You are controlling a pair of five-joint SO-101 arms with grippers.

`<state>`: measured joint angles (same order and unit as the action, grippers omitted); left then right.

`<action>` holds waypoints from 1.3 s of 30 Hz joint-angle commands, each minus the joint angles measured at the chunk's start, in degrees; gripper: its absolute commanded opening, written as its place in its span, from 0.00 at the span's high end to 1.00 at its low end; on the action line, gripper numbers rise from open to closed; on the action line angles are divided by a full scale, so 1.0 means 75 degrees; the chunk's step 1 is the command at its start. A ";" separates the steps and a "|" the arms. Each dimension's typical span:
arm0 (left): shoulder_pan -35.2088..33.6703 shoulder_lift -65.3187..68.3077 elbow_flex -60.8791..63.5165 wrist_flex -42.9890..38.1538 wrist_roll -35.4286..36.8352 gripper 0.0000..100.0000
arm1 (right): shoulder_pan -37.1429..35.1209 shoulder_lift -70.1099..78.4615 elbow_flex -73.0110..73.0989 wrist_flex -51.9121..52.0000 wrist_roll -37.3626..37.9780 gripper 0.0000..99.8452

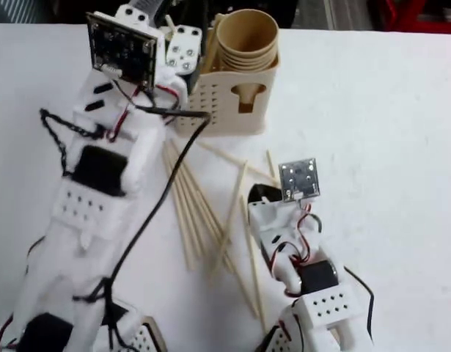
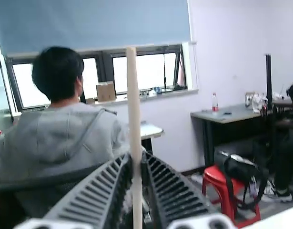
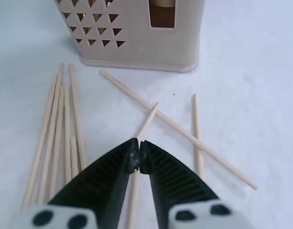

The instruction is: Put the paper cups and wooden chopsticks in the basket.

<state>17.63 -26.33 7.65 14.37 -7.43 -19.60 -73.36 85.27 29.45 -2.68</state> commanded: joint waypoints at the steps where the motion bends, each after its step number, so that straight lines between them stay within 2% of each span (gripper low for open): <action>1: -0.0135 0.1178 -0.0586 -0.0633 0.0082 0.98 | -0.0076 -0.0100 -0.0082 -0.0147 0.0082 0.98; 6: -0.0358 0.2456 -0.1196 -0.0610 0.0105 0.98 | -0.0064 -0.0100 -0.0082 -0.0147 0.0094 0.98; 10: -0.0568 0.2807 -0.1137 -0.0504 0.0094 0.98 | -0.0064 -0.0100 -0.0082 -0.0147 0.0094 0.98; 13: -0.0651 0.2831 -0.1090 0.0023 0.0059 0.97 | -0.0064 -0.0100 -0.0082 -0.0147 0.0094 0.98; 18: -0.0873 0.2772 -0.1160 0.1078 0.0117 0.88 | -0.0064 -0.0100 -0.0082 -0.0147 0.0094 0.98; 22: -0.1061 0.2467 -0.1125 0.1664 0.0082 0.88 | -0.0064 -0.0100 -0.0082 -0.0147 0.0094 0.98; 27: -0.1131 0.1471 -0.1090 0.2731 0.0059 0.88 | -0.0064 -0.0088 -0.0082 -0.0147 0.0094 0.98; 39: -0.1342 -0.0440 -0.1078 0.6705 0.0035 0.88 | -0.0064 -0.0100 -0.0082 -0.0135 0.0094 0.98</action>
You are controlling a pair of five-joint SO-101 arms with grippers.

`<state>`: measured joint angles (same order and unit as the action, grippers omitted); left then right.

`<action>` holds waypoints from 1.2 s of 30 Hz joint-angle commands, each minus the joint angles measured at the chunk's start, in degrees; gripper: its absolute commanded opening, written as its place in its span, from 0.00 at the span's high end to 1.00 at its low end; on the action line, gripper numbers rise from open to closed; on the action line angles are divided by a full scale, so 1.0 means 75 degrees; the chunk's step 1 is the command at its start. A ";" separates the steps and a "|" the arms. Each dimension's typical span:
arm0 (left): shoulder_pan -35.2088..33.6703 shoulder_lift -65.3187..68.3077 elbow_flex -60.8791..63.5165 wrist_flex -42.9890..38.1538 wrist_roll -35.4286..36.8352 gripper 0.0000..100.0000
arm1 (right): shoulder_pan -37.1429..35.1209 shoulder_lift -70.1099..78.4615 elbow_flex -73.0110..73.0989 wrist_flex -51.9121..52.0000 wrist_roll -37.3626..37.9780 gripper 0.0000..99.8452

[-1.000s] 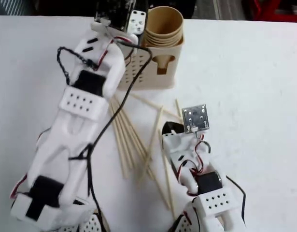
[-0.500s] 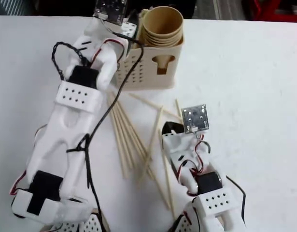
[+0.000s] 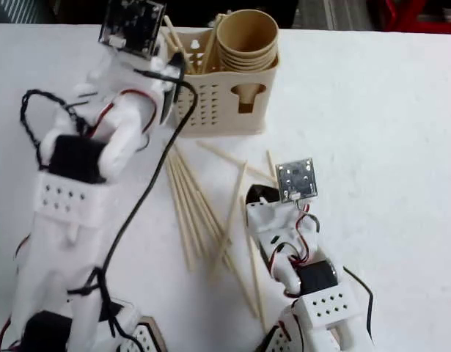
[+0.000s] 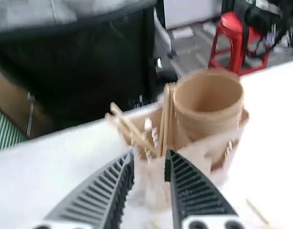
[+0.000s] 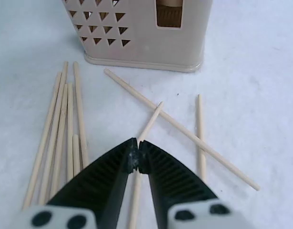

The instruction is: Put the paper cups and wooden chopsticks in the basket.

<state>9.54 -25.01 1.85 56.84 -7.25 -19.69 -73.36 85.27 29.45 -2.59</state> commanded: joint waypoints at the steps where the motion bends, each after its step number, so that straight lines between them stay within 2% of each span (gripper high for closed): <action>1: -0.0346 -0.0697 -0.0305 0.1242 0.0012 0.88 | -0.0053 -0.0100 -0.0082 -0.0135 0.0082 0.98; 5: -0.0779 -0.1119 -0.0199 0.1911 0.0070 0.88 | -0.0053 -0.0100 -0.0082 -0.0135 0.0082 0.98; 8: -0.0979 -0.1788 0.0551 0.2004 0.0059 0.88 | -0.0053 -0.0100 -0.0117 -0.0100 0.0082 0.98; 12: -0.1225 -0.3264 0.2297 0.1442 0.0023 0.88 | -0.0053 -0.0100 -0.0129 -0.0088 0.0082 0.98; 19: -0.2163 -0.5808 0.5603 0.0375 0.0094 0.88 | -0.0053 -0.0100 -0.0223 -0.0053 0.0082 0.98; 26: -0.2901 -0.7191 0.7607 0.0375 0.0094 0.88 | -0.0064 -0.0088 -0.1465 0.1846 0.0082 0.98; 32: -0.2971 -0.7965 0.8779 0.0340 0.0527 0.88 | -0.0311 -0.0029 -0.2028 0.2256 0.0469 0.98; 36: -0.3241 -0.8375 0.9448 -0.0246 0.0563 0.88 | -0.0346 -0.0018 -0.2731 0.2760 0.0492 0.98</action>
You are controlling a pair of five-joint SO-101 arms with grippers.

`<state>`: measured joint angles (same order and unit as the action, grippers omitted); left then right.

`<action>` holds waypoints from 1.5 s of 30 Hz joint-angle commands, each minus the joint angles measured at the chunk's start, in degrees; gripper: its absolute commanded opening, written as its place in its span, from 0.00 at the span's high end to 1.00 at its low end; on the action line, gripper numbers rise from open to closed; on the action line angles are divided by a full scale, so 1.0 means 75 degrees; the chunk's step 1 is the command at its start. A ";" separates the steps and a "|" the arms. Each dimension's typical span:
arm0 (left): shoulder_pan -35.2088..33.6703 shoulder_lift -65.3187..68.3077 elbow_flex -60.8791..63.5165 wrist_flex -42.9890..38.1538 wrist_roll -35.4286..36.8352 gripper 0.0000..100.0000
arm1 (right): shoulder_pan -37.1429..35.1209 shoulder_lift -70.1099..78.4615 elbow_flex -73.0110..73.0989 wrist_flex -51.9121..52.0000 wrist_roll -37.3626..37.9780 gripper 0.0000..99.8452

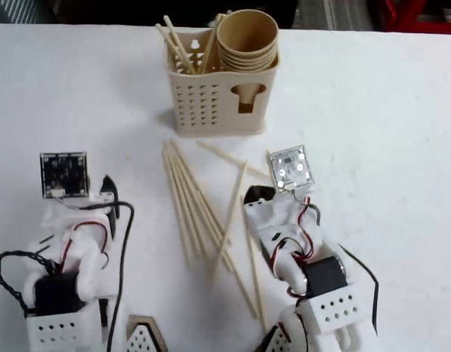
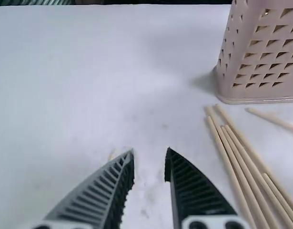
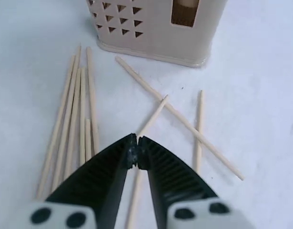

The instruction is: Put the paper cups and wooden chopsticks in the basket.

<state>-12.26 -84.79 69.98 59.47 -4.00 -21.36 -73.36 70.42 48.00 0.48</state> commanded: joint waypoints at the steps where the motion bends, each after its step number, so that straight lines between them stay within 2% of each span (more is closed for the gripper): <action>1: -0.0451 -0.0475 0.0504 -0.0785 0.0129 0.88 | -0.0170 -0.0006 -0.0985 0.0440 0.0082 0.98; 5: -0.0697 -0.0557 0.0938 -0.1325 0.0141 0.88 | -0.0662 0.0651 -0.2133 0.1166 0.0094 0.96; 9: -0.0908 -0.0557 0.1090 -0.1383 0.0129 0.88 | -0.1213 0.2280 -0.3270 0.1577 0.0094 0.96; 19: -0.1037 -0.0580 0.1430 -0.1641 -0.0164 0.88 | -0.1717 0.6441 -0.5052 0.1588 0.0692 0.95; 24: -0.1037 -0.0580 0.1477 -0.1723 -0.0176 0.88 | -0.1834 0.7953 -0.5533 0.1600 0.0645 0.84; 34: -0.1037 -0.0580 0.1477 -0.1723 -0.0176 0.88 | -0.2397 1.0040 -0.6259 0.1565 0.0645 0.82; 45: -0.1037 -0.0580 0.1477 -0.1688 -0.0188 0.88 | -0.2315 1.1505 -0.7303 0.1565 0.0680 0.82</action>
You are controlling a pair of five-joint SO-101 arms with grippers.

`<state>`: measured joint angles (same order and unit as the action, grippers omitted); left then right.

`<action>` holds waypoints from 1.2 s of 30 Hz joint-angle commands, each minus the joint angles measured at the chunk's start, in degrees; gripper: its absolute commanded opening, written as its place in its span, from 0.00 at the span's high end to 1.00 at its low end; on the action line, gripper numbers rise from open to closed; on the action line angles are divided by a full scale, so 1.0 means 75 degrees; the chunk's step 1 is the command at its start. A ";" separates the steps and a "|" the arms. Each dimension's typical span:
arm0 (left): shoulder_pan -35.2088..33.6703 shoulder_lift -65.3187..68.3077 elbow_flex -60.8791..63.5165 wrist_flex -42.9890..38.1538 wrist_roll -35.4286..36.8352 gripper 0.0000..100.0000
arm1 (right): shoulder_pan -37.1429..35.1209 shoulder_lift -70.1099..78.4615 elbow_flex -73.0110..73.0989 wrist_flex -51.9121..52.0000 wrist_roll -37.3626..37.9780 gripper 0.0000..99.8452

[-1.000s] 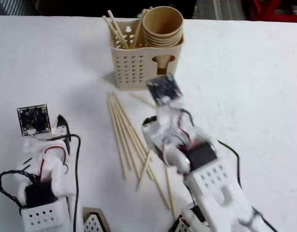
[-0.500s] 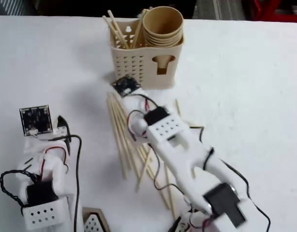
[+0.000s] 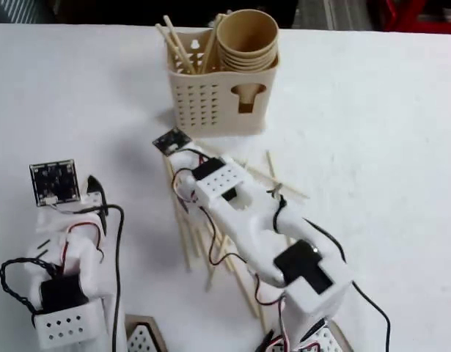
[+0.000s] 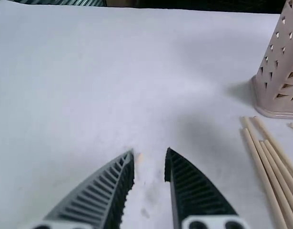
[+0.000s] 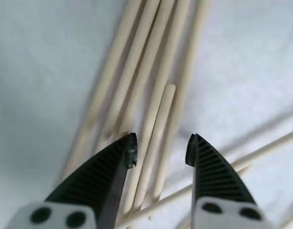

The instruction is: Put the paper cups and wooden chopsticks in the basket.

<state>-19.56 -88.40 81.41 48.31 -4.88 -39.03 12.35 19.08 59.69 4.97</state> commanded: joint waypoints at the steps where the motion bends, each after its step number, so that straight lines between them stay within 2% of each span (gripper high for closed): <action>1: -0.0064 -0.0100 -0.0047 -0.0199 -0.0070 0.88 | 0.0076 0.0193 -0.0539 0.0006 0.0082 0.82; 9: -0.0064 -0.0100 -0.0047 -0.0176 -0.0070 0.88 | 0.0264 0.1037 -0.0844 0.0006 0.0094 0.83; 15: -0.0064 -0.0100 -0.0047 -0.0176 -0.0070 0.88 | 0.0252 0.1026 -0.0856 0.0006 0.0094 0.99; 25: -0.0064 -0.0100 -0.0047 -0.0176 -0.0070 0.88 | 0.0264 0.0944 -0.0856 0.0135 0.0094 0.98; 36: -0.0064 -0.0100 0.0082 -0.0305 -0.0082 0.88 | 0.0264 -0.1108 -0.0821 0.1073 0.0094 0.98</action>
<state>-19.56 -88.40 82.29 48.31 -4.88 -37.36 9.89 13.54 66.37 5.14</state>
